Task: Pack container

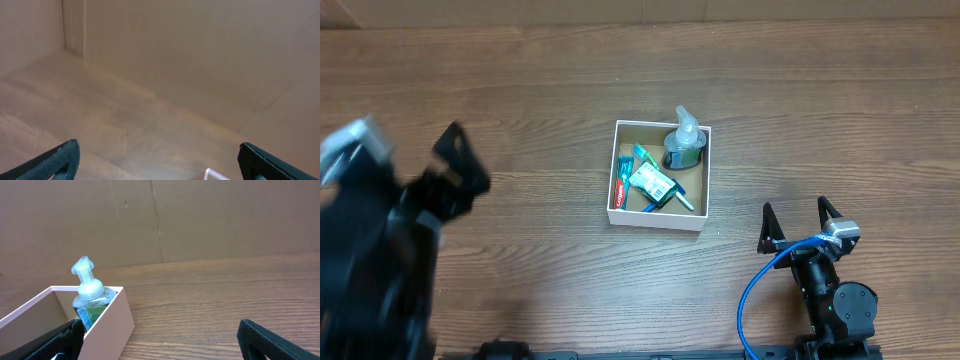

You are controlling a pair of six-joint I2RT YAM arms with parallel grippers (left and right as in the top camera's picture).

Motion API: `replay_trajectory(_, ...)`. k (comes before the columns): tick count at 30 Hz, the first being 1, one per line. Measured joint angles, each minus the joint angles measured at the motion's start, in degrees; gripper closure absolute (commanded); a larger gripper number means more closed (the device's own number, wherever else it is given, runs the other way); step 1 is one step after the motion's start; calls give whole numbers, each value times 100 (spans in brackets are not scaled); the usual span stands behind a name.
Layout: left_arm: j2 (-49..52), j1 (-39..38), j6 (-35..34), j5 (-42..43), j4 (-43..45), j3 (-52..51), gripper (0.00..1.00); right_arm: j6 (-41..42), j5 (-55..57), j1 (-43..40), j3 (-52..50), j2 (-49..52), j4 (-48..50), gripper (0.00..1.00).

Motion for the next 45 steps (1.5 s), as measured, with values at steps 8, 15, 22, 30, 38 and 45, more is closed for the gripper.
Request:
replay_trajectory(8,-2516,0,0,0,-20,37,0,-2,0,0,-2,0,0,0)
replay_trajectory(15,-3689,0,0,0,-179,68,0,0,0,2,-2,0,-2,0)
replay_trajectory(22,-4172,0,0,-7,-1882,63,0,-2,0,0,-2,0,0,0)
replay_trajectory(30,-4205,0,4,-560,-3840,-24,0,-2,0,0,0,0,4,0)
replay_trajectory(38,-4273,0,7,-883,-3864,-332,0,-2,0,0,-2,0,7,0)
replay_trajectory(45,-4400,0,20,-439,-1617,-1445,0,0,0,0,-2,0,9,0)
